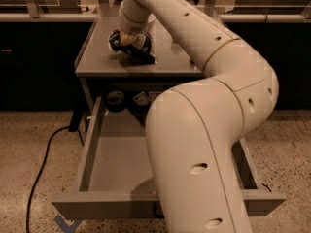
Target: Pick blue chip bag from top drawer and place on counter
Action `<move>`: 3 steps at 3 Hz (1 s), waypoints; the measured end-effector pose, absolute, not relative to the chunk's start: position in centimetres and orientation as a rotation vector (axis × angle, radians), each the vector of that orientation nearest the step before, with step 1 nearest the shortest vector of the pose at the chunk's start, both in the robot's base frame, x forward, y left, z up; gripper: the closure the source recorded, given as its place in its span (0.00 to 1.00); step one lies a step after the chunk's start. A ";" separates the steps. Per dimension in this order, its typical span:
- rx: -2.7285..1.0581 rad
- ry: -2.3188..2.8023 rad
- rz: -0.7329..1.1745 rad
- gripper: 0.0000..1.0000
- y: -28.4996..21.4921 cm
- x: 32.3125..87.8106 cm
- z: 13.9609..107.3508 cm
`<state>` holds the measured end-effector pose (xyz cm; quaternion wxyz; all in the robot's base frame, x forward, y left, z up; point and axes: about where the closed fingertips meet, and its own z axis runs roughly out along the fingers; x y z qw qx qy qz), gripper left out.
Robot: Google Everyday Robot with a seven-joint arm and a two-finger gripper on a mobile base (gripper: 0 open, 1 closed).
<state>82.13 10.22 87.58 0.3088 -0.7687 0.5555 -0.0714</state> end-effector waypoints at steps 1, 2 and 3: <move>-2.036 1.407 -0.196 1.00 12.1 84.3 87.5; -2.021 1.399 -0.204 0.88 12.2 84.7 88.2; -2.021 1.399 -0.204 0.74 12.2 84.7 88.2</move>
Offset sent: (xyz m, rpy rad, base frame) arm 0.0196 0.0173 -0.0006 0.0101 -0.0287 0.0338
